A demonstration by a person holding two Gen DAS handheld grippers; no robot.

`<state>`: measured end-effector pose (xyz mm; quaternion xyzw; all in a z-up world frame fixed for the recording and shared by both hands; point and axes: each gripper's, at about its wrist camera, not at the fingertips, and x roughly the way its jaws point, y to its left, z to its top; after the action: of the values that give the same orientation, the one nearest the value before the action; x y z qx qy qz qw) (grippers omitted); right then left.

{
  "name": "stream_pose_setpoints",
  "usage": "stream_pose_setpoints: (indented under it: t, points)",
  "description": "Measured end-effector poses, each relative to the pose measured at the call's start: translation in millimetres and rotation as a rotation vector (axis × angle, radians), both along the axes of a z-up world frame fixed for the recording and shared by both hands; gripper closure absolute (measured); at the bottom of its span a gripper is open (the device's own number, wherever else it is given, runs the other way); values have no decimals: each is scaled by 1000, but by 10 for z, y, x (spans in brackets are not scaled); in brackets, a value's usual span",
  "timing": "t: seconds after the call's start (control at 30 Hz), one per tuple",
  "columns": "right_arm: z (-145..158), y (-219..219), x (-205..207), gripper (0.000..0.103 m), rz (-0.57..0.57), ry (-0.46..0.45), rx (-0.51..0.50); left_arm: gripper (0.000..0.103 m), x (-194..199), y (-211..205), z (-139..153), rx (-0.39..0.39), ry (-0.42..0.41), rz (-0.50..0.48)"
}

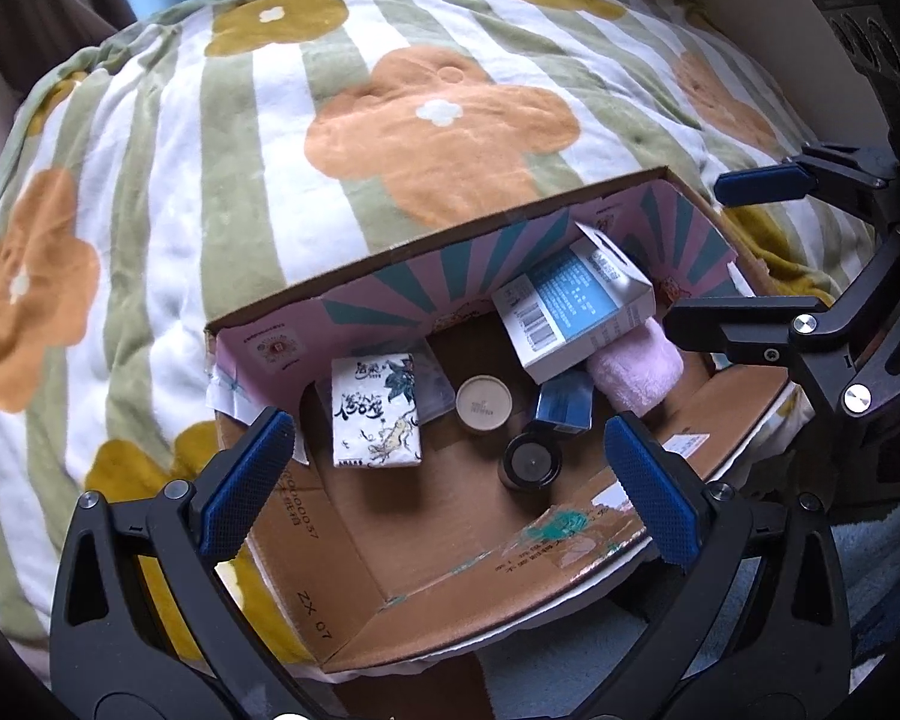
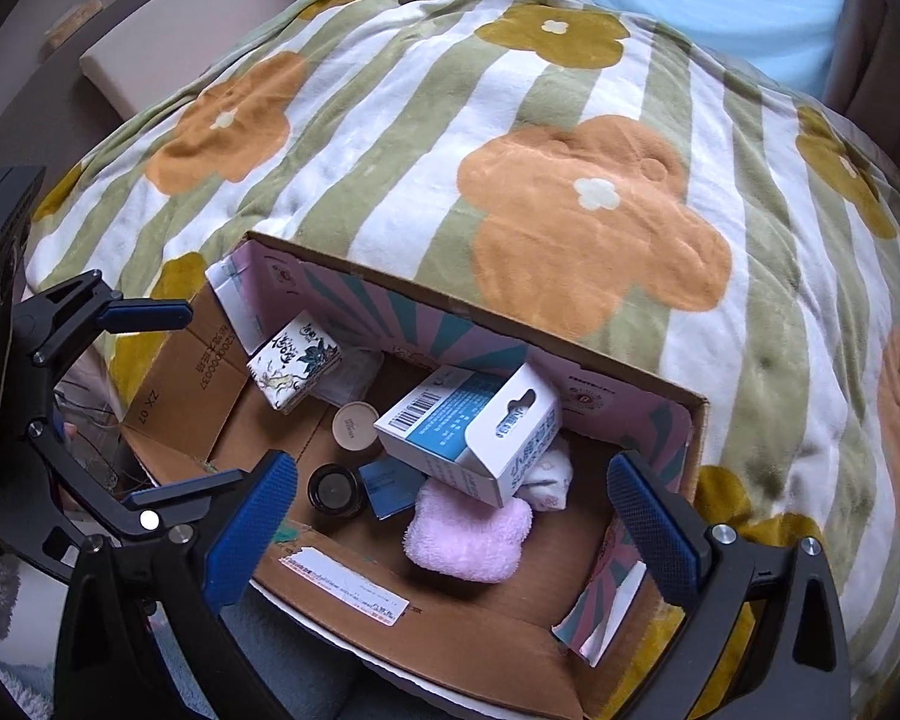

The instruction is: Organize objects

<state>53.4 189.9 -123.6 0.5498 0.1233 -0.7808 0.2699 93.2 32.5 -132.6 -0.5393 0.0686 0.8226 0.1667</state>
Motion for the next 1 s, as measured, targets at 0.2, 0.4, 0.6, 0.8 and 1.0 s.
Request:
stream_pose_setpoints:
  t: [0.2,0.4,0.6,0.8,1.0]
  points:
    - [221,207,-128,0,-195,-1,-24,0,-215,2,294,-10,38,71]
    - [504,295,-263,0,-262,57,-12,0,-444,-83,655,41,73,194]
    - [815,383,-391,0,-337,114,-13,0,-550,-185,859,43,100,254]
    - [1008,430,-473,0,-402,142,-13,0,-667,-285,945,61,106,315]
    - [1016,424,-477,0,-428,147,-1,0,-705,-287,921,66,110,317]
